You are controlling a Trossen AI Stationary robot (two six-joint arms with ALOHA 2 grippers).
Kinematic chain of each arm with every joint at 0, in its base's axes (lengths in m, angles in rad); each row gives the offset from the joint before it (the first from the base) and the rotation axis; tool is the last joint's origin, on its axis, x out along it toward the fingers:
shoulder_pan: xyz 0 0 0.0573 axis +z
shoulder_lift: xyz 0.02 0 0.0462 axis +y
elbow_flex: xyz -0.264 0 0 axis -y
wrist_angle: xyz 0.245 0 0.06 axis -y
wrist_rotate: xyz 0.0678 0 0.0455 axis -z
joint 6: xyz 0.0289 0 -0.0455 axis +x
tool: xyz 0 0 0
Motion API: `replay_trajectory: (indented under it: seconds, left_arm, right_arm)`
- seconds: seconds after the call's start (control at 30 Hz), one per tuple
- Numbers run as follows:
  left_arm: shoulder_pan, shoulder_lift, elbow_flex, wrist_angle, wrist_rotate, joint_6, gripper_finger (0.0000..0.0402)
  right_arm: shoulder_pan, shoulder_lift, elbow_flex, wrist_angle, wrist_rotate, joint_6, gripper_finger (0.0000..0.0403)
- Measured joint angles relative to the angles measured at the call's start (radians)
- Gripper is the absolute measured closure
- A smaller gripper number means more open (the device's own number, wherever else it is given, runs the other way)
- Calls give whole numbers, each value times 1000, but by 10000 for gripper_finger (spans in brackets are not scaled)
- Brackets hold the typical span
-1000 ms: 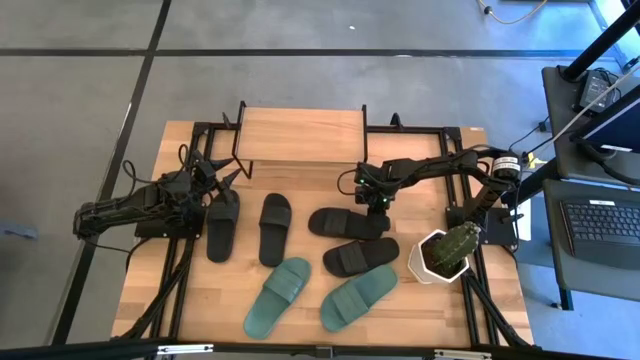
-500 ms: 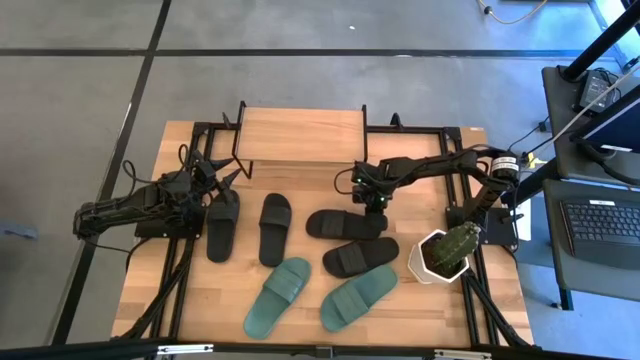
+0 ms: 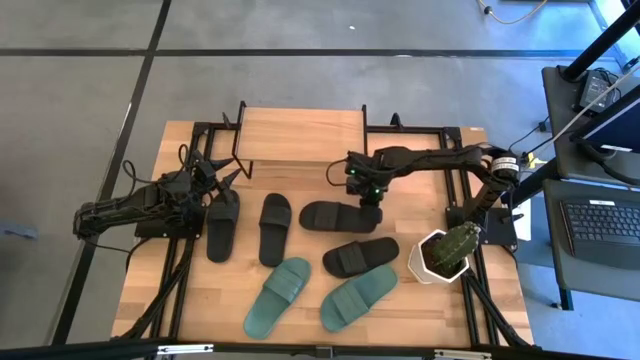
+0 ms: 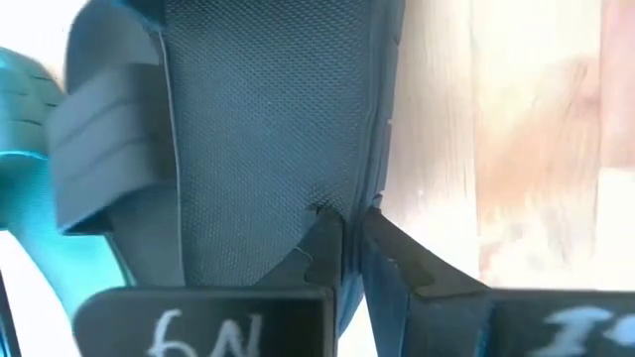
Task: Pick and place slides into the shelf
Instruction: Put the black slide on the shelf
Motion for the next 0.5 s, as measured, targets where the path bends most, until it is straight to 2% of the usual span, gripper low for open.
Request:
replay_trajectory:
  seconds: [0.5]
  left_arm:
    - [0,0,0,0,0,0,230]
  right_arm:
    - [27,-1,41,7,25,53,375]
